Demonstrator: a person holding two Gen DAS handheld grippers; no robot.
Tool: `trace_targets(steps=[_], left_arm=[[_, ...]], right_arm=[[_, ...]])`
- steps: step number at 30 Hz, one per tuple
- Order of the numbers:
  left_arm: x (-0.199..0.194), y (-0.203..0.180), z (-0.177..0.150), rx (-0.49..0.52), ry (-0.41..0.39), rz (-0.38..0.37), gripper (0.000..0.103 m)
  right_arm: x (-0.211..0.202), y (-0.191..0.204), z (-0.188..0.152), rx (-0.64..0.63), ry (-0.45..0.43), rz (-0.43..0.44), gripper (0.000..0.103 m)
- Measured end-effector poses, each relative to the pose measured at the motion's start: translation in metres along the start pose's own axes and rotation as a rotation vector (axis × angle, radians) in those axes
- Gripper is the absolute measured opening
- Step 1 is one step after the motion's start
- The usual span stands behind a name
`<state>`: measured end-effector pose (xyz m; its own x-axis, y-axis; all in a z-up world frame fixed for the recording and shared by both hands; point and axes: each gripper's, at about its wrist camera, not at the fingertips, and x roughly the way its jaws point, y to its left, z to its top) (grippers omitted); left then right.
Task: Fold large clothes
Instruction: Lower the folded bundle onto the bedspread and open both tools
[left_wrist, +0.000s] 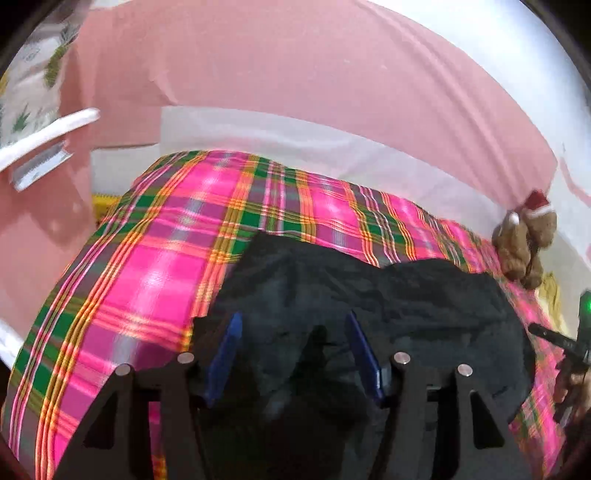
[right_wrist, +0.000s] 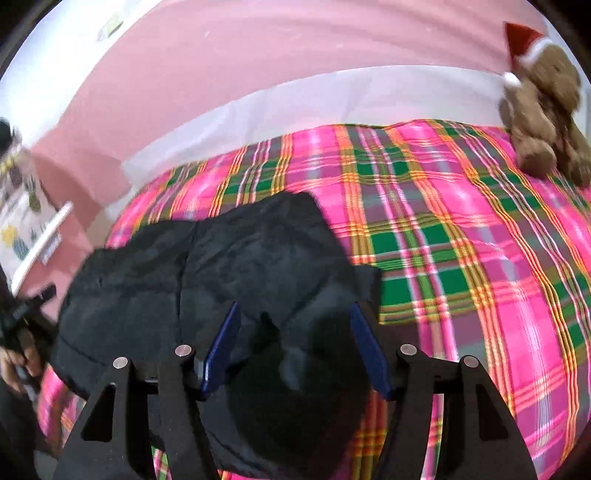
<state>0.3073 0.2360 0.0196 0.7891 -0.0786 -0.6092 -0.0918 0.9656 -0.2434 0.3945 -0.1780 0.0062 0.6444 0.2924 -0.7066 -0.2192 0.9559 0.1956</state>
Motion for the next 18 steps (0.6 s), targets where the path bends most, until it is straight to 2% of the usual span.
trace_targets(steps=[4, 5, 12, 18], left_arm=[[0.042, -0.007, -0.012, 0.044, 0.078, 0.064, 0.063], [0.048, -0.005, -0.016, 0.046, 0.076, 0.065, 0.064], [0.042, -0.008, -0.019, 0.053, 0.058, 0.084, 0.064], [0.009, -0.018, -0.024, 0.033, 0.041, 0.092, 0.064]], right_arm=[[0.037, 0.01, -0.004, -0.049, 0.061, -0.063, 0.062], [0.043, 0.01, -0.006, -0.061, 0.07, -0.076, 0.062], [0.044, 0.014, -0.009, -0.095, 0.059, -0.125, 0.062], [0.015, 0.025, -0.015, -0.11, 0.036, -0.144, 0.062]])
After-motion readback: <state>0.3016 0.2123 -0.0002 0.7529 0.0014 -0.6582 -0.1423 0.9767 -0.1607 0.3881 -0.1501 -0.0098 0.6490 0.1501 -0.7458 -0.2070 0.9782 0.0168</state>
